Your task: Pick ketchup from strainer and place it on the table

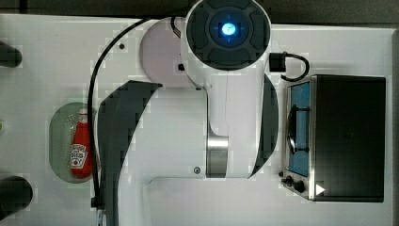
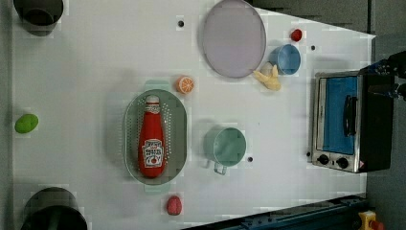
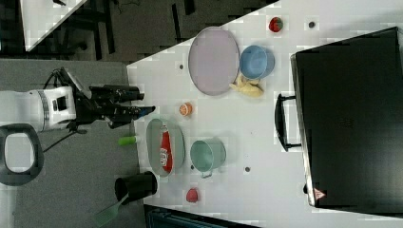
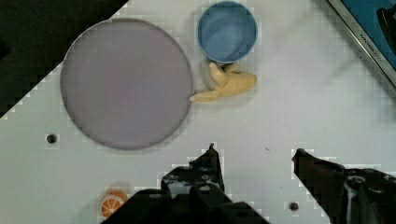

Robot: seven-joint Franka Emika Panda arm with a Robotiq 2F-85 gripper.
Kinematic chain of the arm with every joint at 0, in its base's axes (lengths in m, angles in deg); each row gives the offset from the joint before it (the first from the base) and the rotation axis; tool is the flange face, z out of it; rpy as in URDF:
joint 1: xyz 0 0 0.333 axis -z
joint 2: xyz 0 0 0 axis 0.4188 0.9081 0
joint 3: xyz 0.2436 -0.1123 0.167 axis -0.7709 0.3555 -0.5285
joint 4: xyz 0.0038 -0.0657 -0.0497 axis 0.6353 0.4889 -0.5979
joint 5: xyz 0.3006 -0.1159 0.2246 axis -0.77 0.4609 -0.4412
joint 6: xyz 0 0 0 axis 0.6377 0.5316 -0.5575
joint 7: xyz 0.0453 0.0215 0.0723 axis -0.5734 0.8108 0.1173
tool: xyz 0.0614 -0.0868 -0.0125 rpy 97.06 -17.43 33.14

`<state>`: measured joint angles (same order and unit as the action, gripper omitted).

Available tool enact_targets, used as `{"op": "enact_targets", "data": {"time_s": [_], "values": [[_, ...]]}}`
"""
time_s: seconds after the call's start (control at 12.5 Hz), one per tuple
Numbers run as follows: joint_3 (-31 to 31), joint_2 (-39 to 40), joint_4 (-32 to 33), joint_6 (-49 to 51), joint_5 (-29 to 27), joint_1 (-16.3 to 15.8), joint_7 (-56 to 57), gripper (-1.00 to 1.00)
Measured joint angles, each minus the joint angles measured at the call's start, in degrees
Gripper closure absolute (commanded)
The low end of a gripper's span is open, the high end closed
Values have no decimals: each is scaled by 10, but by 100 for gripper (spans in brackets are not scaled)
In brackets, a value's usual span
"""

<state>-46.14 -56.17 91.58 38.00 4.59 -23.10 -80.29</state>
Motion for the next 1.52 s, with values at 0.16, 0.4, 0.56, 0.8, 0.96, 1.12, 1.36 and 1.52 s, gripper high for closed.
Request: {"op": "enact_targets", "data": {"time_s": [0.16, 0.4, 0.56, 0.8, 0.96, 1.12, 1.36, 1.52], "values": [[-34, -21, 7, 64, -5, 36, 0, -82], [-49, -55, 11, 70, -21, 46, 0, -100], [-85, -57, 6, 63, -19, 52, 0, -100], [-172, -40, 4, 53, -16, 48, 0, -100], [-240, -9, 3, 45, -19, 34, 0, -100], [-302, 23, 6, 39, -19, 12, 0, -100], [-388, 57, 24, 23, -20, -9, 0, -100], [-426, 64, 60, -30, -17, -19, -11, -100]]}}
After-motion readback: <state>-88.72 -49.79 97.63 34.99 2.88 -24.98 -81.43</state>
